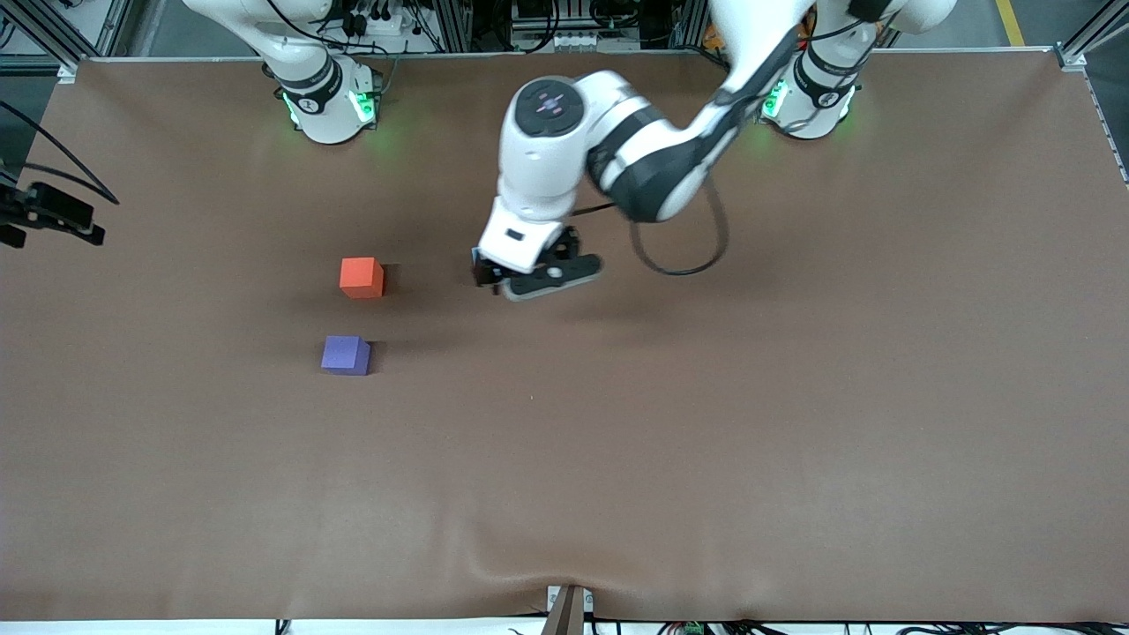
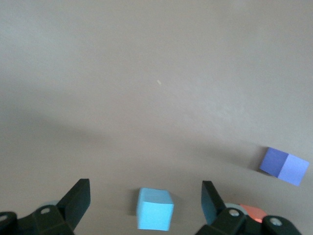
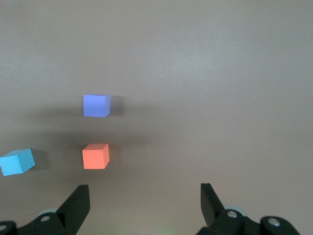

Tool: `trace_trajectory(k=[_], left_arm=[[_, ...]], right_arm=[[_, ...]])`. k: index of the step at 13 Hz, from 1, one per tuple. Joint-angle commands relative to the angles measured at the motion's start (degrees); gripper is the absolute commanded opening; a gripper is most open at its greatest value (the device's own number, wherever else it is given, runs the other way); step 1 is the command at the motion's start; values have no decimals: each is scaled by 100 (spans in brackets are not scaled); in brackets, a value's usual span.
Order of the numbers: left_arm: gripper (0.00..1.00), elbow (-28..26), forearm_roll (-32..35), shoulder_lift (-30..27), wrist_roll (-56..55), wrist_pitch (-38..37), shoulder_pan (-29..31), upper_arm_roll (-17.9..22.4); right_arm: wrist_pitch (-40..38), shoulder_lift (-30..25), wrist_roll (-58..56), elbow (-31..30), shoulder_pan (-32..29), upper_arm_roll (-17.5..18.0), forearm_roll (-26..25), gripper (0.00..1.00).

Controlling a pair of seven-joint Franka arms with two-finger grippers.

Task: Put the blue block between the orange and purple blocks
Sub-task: 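Set the light-blue cube on the table and open the left gripper, then grasp the light-blue cube with the right gripper while the left gripper withdraws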

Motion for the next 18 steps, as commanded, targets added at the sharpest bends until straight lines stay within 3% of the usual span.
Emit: trace_trajectory(k=[1, 4, 8, 14, 18], left_arm=[[100, -244, 92, -617, 550, -764, 317, -22], [100, -279, 83, -1005, 1053, -1232, 845, -30], [100, -279, 83, -1374, 1614, -1680, 1504, -30], [100, -314, 4, -1603, 3750, -2278, 2436, -48], [100, -323, 13, -1753, 4138, -2542, 2744, -57]], right_arm=[[-221, 240, -135, 12, 100, 88, 89, 100], [-109, 372, 310, -154, 916, 88, 176, 100], [295, 934, 1331, -234, 1961, 79, 914, 100], [2340, 1076, 2281, -1699, 3273, 88, 1003, 100], [3442, 1321, 2282, -2422, 3765, 88, 1003, 100]])
